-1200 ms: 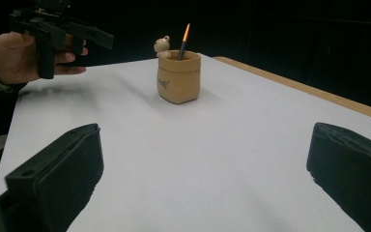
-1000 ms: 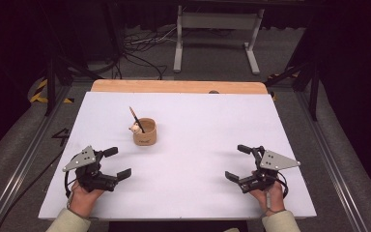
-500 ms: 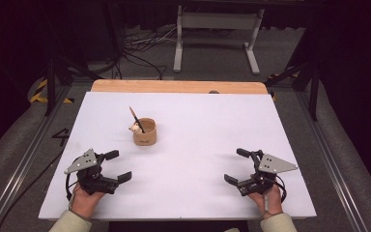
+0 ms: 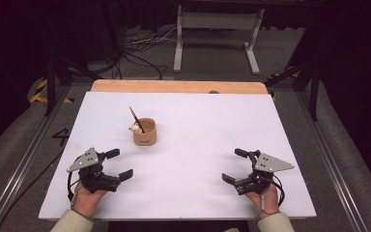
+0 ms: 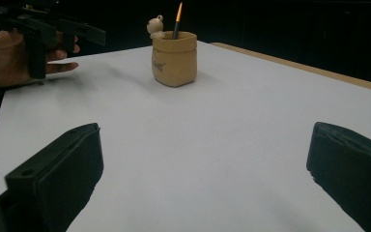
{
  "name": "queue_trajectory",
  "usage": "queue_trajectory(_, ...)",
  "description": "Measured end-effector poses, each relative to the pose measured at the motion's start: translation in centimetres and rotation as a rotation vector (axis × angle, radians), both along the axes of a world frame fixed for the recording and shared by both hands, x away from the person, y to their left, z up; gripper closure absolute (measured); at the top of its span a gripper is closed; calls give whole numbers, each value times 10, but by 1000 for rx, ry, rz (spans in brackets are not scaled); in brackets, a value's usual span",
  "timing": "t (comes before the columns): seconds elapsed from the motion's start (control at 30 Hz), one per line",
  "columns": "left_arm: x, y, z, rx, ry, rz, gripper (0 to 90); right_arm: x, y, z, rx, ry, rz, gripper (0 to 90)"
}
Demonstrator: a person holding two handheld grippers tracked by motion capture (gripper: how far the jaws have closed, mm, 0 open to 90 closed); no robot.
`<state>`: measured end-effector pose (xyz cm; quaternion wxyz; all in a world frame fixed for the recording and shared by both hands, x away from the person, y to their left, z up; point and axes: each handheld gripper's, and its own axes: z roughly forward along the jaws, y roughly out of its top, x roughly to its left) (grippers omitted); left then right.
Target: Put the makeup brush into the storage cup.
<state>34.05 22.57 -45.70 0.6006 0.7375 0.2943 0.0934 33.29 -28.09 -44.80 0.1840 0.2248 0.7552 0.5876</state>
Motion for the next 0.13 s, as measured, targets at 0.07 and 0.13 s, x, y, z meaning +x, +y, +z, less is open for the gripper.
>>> queue_trajectory(0.07, 0, 0, 0, 0, 2, -2, 5, 0, 0, 0, 2, 0, -1, 0)
queue_trajectory(0.13, 0, 1, 0, 0, 7, -4, 5, 0, -1, 0, 4, 0, -3, 0)
